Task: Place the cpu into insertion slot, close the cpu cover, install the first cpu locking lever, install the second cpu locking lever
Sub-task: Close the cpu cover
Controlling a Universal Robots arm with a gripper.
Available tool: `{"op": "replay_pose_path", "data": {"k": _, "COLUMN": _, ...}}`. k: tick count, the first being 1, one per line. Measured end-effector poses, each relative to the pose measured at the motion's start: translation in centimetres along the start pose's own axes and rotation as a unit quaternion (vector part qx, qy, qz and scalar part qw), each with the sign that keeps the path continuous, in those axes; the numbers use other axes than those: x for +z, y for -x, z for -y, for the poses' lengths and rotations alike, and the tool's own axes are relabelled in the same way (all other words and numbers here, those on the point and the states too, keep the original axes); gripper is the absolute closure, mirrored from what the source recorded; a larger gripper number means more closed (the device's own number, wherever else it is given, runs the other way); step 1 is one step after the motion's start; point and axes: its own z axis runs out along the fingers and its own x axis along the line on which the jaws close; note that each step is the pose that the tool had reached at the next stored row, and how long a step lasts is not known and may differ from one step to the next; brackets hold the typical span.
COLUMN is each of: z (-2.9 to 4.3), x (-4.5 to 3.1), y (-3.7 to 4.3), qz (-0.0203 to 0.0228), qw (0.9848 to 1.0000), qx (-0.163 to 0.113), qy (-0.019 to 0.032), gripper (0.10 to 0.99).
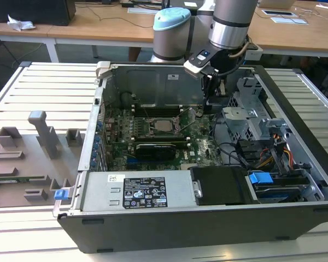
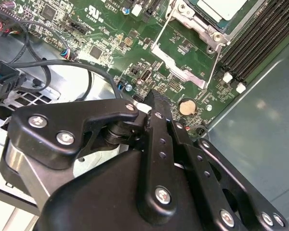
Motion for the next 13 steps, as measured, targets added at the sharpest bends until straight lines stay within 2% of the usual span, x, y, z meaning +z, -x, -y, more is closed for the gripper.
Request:
{"op": "replay_pose_path", "data": {"k": 3, "z": -0.01, "x": 0.3, "y": -0.02, "qz": -0.0001, "qw": 1.0, "qx": 0.0, "qy": 0.0, "gripper": 0.98}}
{"op": "replay_pose_path", "data": {"k": 7, "z": -0.04, "x": 1.22, "y": -0.07, "qz": -0.0001, "qw": 1.0, "qx": 0.0, "qy": 0.0, "gripper": 0.98}}
{"op": "replay_pose_path", "data": {"k": 13, "z": -0.07, "x": 1.94, "y": -0.12, "qz": 0.0, "qw": 1.0, "qx": 0.0, "qy": 0.0, "gripper": 0.98}}
